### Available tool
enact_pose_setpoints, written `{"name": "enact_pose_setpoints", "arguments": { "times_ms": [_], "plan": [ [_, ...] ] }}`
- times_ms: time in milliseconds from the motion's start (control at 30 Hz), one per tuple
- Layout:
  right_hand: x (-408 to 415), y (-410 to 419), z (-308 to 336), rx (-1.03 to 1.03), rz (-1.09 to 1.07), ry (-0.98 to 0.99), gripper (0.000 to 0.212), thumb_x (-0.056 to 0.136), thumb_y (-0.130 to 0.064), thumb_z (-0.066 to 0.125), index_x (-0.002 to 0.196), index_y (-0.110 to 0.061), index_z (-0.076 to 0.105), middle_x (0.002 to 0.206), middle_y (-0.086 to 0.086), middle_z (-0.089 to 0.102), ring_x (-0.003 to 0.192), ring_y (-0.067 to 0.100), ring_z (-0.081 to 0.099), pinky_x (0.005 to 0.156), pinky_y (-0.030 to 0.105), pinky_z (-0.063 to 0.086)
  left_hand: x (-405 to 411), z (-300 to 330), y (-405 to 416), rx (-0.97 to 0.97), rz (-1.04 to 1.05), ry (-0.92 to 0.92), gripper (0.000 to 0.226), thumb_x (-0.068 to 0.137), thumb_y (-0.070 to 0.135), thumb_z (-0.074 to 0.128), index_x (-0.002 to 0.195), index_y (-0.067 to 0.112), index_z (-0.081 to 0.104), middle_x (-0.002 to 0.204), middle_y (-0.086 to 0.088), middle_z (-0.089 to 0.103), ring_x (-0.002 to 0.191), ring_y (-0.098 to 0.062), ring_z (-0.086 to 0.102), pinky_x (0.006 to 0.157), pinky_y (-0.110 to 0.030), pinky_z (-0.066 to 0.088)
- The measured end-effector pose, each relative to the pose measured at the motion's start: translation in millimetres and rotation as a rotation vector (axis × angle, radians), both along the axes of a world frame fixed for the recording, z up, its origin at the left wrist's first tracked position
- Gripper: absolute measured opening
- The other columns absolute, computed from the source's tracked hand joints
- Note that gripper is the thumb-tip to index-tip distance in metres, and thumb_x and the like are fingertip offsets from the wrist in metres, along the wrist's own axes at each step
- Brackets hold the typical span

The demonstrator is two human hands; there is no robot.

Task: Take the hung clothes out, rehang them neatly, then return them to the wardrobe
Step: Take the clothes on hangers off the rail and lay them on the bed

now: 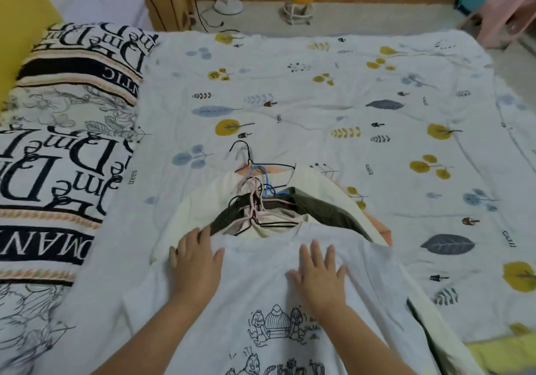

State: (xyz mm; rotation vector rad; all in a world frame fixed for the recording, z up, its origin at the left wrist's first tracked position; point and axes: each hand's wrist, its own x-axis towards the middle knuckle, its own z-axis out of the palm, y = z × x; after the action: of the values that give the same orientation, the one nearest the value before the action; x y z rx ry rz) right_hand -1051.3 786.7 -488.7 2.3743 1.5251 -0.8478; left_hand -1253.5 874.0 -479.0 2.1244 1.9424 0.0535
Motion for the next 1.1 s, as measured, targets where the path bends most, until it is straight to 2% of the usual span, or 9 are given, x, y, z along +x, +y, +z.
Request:
{"name": "enact_pose_setpoints", "arguments": {
  "times_ms": [67,133,200,267,333,433,500,800,1100],
  "plan": [
    [-1,-1,-4,-0.006,-0.003,-0.009,0.063,0.097,-0.05,0.022,0.15,-0.025,-0.001,0.158,0.001,-0.014,0.142,0.035,-0.018,0.112,0.057,0.003,3,-11,-21,-0.092,-0.084,0.039,0.062,0.095,0.046,0.034,0.148,0.024,0.013,0.157,-0.005,0.008,0.144,-0.021,0.008,0.114,-0.047,0.005],
    [-1,-2,-3,-0.019,0.005,-0.016,0.062,0.098,-0.048,0.024,0.15,-0.025,-0.002,0.158,0.001,-0.015,0.142,0.035,-0.019,0.113,0.057,0.003,2,-22,-37,-0.259,-0.155,0.038,0.064,0.096,0.05,0.025,0.148,0.026,-0.003,0.157,-0.002,-0.013,0.144,-0.019,-0.008,0.115,-0.046,-0.002],
    [-2,-1,3,-0.043,0.027,-0.022,0.06,0.099,-0.038,0.027,0.15,-0.024,-0.002,0.158,0.002,-0.013,0.142,0.036,-0.018,0.113,0.058,0.005,0,-30,-45,-0.386,-0.235,0.098,0.066,0.096,0.052,0.022,0.147,0.027,-0.013,0.154,-0.004,-0.025,0.143,-0.021,-0.017,0.114,-0.045,-0.007],
    [-3,2,14,-0.072,0.045,-0.023,0.056,0.099,-0.024,0.029,0.149,-0.021,0.004,0.158,0.004,-0.008,0.142,0.037,-0.014,0.112,0.058,0.01,-3,-30,-42,-0.442,-0.273,0.141,0.067,0.096,0.051,0.024,0.146,0.028,-0.014,0.153,-0.005,-0.027,0.143,-0.022,-0.019,0.114,-0.045,-0.008],
    [-5,6,28,-0.084,0.042,-0.019,0.052,0.096,-0.014,0.032,0.145,-0.016,0.017,0.157,0.006,0.006,0.143,0.036,-0.002,0.111,0.054,0.018,-2,-21,-35,-0.483,-0.276,0.16,0.065,0.097,0.047,0.028,0.148,0.027,-0.006,0.156,-0.005,-0.018,0.144,-0.022,-0.009,0.115,-0.045,0.0],
    [-9,5,55,-0.112,0.074,-0.005,0.04,0.093,-0.013,0.035,0.133,-0.01,0.037,0.141,0.011,0.035,0.131,0.031,0.031,0.103,0.043,0.034,2,7,-27,-0.524,-0.253,0.112,0.052,0.097,0.042,0.033,0.143,0.02,0.026,0.151,-0.008,0.026,0.136,-0.025,0.029,0.11,-0.039,0.026],
    [-12,0,74,-0.121,0.108,0.008,0.034,0.093,-0.013,0.035,0.126,-0.009,0.043,0.131,0.011,0.046,0.122,0.029,0.04,0.098,0.04,0.036,5,30,-29,-0.551,-0.236,0.027,0.046,0.097,0.04,0.035,0.137,0.019,0.038,0.139,-0.005,0.043,0.126,-0.023,0.042,0.102,-0.034,0.036],
    [-28,-38,170,0.083,0.264,0.062,0.04,0.096,-0.028,0.04,0.133,-0.013,0.041,0.132,0.009,0.05,0.122,0.028,0.043,0.098,0.036,0.039,-2,149,-87,-0.43,-0.163,-0.18,0.044,0.097,0.038,0.04,0.136,0.019,0.04,0.138,-0.003,0.047,0.123,-0.018,0.046,0.095,-0.026,0.038],
    [-45,-100,266,0.322,0.498,0.143,0.046,0.096,-0.031,0.045,0.14,-0.018,0.037,0.14,0.006,0.047,0.127,0.024,0.043,0.099,0.033,0.039,-41,234,-199,-0.216,0.149,-0.357,0.042,0.096,0.038,0.043,0.135,0.022,0.042,0.137,-0.001,0.047,0.122,-0.017,0.046,0.093,-0.025,0.037]
  ]
}}
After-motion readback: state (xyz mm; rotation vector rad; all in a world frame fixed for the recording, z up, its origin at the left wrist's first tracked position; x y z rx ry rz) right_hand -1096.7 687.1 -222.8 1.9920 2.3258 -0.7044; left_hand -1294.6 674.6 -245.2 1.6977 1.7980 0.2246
